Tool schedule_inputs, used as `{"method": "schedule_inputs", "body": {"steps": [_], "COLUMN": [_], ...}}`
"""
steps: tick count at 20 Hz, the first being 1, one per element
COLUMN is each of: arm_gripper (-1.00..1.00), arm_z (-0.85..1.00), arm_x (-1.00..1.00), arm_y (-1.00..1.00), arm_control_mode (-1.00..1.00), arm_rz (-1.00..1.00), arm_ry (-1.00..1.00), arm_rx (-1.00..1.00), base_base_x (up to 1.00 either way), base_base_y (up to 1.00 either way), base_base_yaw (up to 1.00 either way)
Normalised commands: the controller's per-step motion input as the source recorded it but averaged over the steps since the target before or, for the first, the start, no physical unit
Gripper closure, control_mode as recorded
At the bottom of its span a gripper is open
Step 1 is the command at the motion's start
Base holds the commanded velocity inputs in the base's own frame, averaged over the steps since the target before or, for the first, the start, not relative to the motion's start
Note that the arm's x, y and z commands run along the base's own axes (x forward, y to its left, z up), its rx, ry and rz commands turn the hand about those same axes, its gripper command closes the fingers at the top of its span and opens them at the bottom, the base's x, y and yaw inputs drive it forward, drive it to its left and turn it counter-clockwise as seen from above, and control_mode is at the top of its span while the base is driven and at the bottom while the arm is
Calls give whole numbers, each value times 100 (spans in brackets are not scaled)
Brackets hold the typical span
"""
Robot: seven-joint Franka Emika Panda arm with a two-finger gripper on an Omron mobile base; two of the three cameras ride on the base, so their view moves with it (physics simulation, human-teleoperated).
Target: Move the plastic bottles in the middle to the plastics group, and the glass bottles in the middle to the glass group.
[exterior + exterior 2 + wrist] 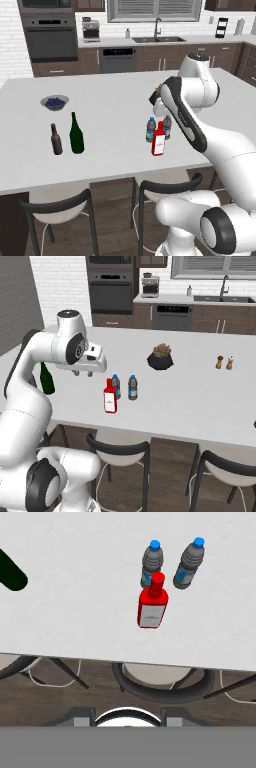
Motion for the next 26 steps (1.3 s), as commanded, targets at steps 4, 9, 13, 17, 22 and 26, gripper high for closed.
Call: {"method": "schedule_inputs", "body": {"steps": [4,9,13,17,22,26], "arm_gripper": [-100,-100,-100,-100,-100,-100], "arm_z": [-11,-60,-45,-4,-8,-18], "arm_x": [-11,-3,26,59,84,55], "arm_y": [-19,-53,-18,3,4,12], "arm_control_mode": [-100,-100,-100,-100,-100,-100], "arm_rz": [0,0,-2,-5,0,0], "arm_ry": [-7,-14,-11,-7,-1,0], "arm_rx": [2,0,0,0,0,0], "base_base_x": [0,0,0,0,0,0], "base_base_y": [0,0,0,0,0,0], "base_base_yaw": [0,0,0,0,0,0]}}
